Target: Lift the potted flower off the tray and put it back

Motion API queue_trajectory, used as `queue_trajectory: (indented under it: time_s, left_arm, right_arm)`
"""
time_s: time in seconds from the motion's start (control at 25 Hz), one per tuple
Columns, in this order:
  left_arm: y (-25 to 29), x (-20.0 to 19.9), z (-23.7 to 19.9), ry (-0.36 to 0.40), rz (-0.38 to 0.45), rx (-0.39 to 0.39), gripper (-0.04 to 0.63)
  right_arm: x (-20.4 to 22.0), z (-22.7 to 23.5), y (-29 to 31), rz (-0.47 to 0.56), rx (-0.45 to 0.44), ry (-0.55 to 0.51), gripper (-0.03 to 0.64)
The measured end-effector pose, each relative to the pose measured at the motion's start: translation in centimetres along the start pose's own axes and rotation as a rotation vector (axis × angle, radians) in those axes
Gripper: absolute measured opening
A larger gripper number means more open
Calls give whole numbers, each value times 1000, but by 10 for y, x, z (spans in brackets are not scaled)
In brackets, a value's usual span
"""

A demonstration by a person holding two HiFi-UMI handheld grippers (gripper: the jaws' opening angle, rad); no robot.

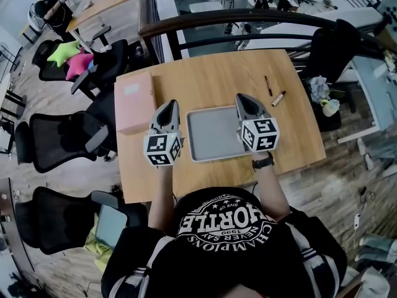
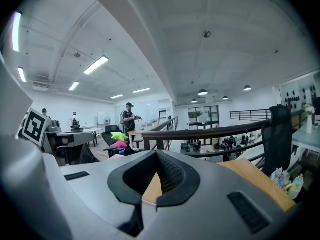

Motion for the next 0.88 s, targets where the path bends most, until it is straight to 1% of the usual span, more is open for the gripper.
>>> queue_trajectory:
  time_s: [0.2,0.4,0.64,0.76,0.88]
  left_arm:
    - [9,-6,-4,22,4,6,18]
    - [18,-10,-2,42,14,30,18]
    - [30,-6,-2,31,10,59,18]
    - [34,-1,-4,26,7,63,18]
    - [37,16,-9,38,-35,70,20]
  right_arm:
    - [-6,3,7,-1,12,-1,20]
    - [-12,7,11,27,22,-5,20]
    - [-15,7,18,38,15,-10,20]
    - [-18,4,24,32,-3,-47,20]
    - [-19,1,32,38,-15,-110,20]
Point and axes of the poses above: the fingertips, and each gripper's own axes: y forward along the fingers, z to its right, x out of its underside, the point moved 6 cm from there along -y, backward along the fingers, and after that the axes turned 2 degrees about z, right-handed, at the moved point
